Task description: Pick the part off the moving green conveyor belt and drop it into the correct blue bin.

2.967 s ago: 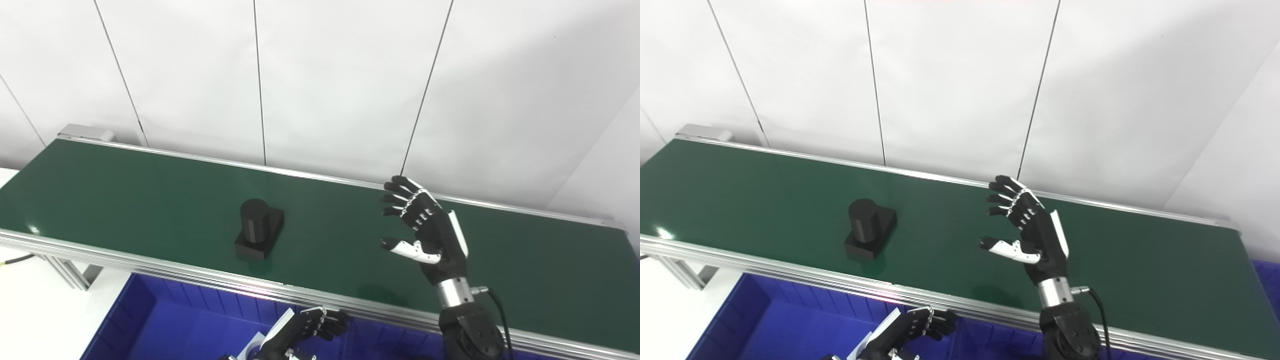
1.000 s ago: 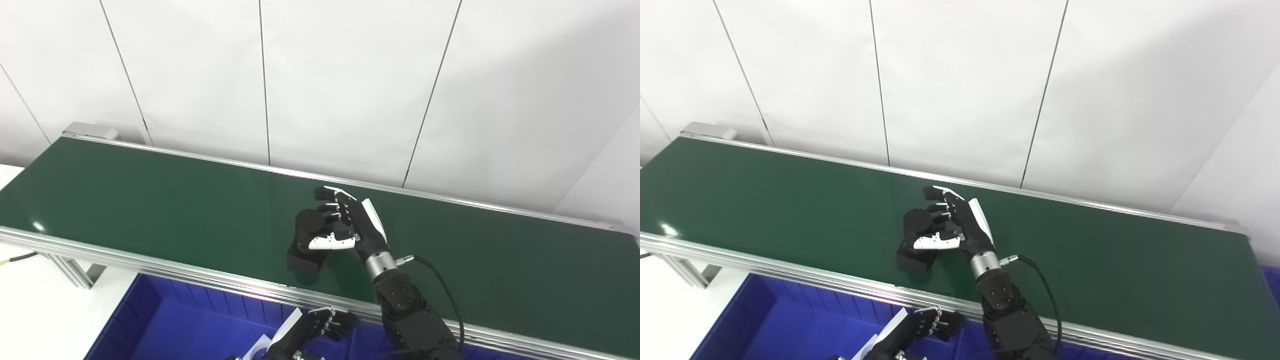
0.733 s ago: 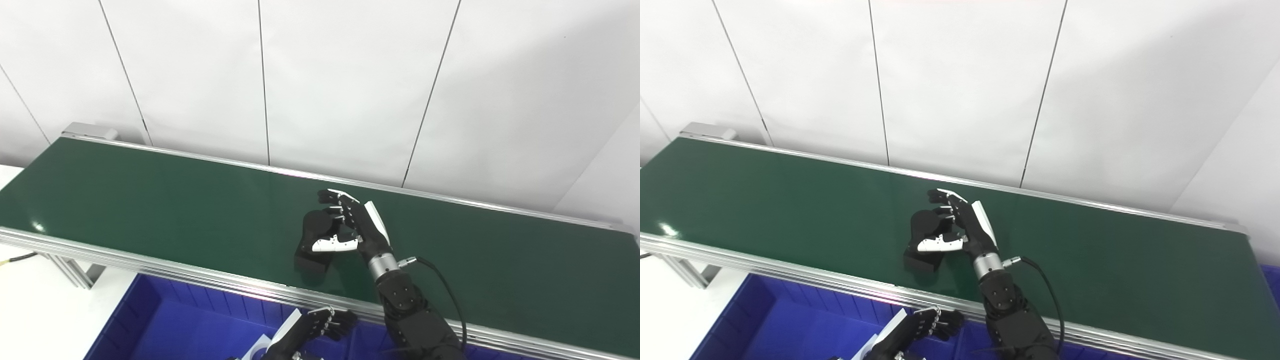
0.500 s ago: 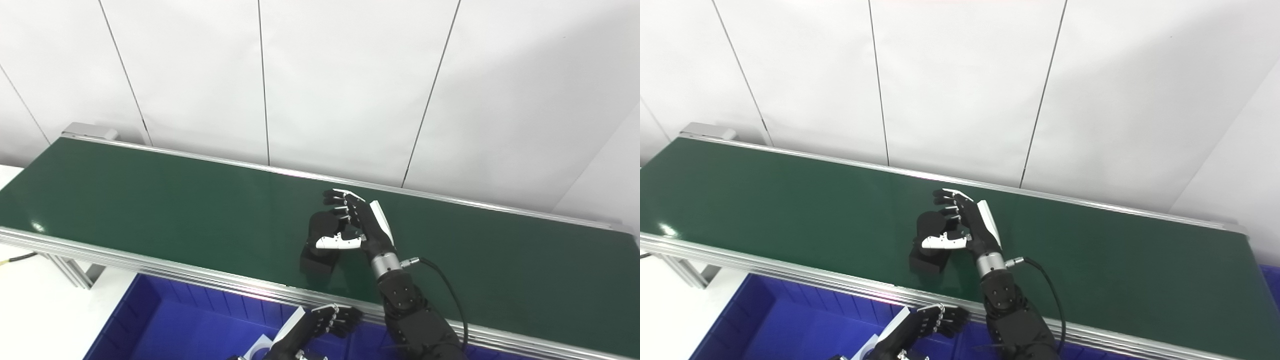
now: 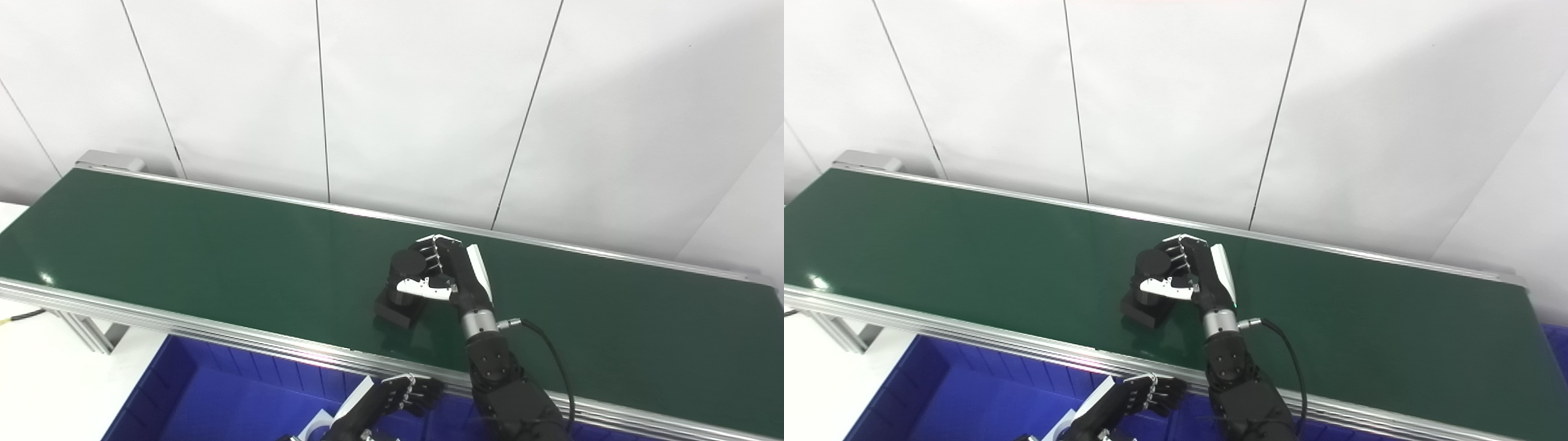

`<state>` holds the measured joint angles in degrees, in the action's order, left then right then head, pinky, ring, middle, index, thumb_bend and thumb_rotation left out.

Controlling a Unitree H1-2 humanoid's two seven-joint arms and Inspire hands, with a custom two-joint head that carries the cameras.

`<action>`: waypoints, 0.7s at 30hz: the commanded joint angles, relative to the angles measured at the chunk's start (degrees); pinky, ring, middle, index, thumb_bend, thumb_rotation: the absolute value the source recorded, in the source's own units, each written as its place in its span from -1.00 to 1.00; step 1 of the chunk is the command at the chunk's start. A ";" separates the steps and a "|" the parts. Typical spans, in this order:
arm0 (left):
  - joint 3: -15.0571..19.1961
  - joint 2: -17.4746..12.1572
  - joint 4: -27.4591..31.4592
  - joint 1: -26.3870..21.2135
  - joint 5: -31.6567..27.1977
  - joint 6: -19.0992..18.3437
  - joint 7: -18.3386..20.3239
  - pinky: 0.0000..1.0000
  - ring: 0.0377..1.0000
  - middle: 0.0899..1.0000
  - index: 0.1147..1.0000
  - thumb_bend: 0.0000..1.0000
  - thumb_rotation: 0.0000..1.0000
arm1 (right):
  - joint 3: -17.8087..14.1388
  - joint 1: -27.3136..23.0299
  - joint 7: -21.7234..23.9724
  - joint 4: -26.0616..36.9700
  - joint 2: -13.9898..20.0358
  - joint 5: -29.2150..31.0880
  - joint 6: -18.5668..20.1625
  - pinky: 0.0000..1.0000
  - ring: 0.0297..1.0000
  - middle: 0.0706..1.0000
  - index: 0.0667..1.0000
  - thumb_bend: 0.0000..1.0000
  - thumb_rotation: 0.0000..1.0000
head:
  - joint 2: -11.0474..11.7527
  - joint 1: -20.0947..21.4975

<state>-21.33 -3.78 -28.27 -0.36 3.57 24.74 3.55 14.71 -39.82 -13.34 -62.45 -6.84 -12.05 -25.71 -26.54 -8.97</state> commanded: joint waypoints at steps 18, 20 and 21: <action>4.93 -3.69 9.33 0.36 -2.99 2.15 6.07 0.38 0.41 0.44 0.44 0.88 -0.71 | -0.38 7.52 2.06 30.13 3.21 -6.12 5.24 -0.10 -0.11 -0.12 -0.10 0.04 -1.00 | -10.78 27.60; 5.94 -4.29 11.31 0.56 -3.86 2.09 7.29 0.40 0.41 0.43 0.45 0.88 -0.75 | -0.67 8.09 2.61 32.66 3.30 -6.27 6.62 -0.12 -0.10 -0.12 -0.11 0.04 -1.00 | -11.89 30.19; 6.48 -4.69 12.53 0.59 -5.21 1.68 8.28 0.40 0.41 0.43 0.45 0.89 -0.77 | -0.93 8.32 2.77 33.76 3.26 -6.15 6.83 -0.14 -0.10 -0.12 -0.11 0.04 -1.00 | -12.81 32.30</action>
<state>-15.49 -8.17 -18.32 0.99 0.46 24.74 10.78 14.31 -30.38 -10.91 -31.29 -3.05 -18.31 -19.70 -38.50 21.27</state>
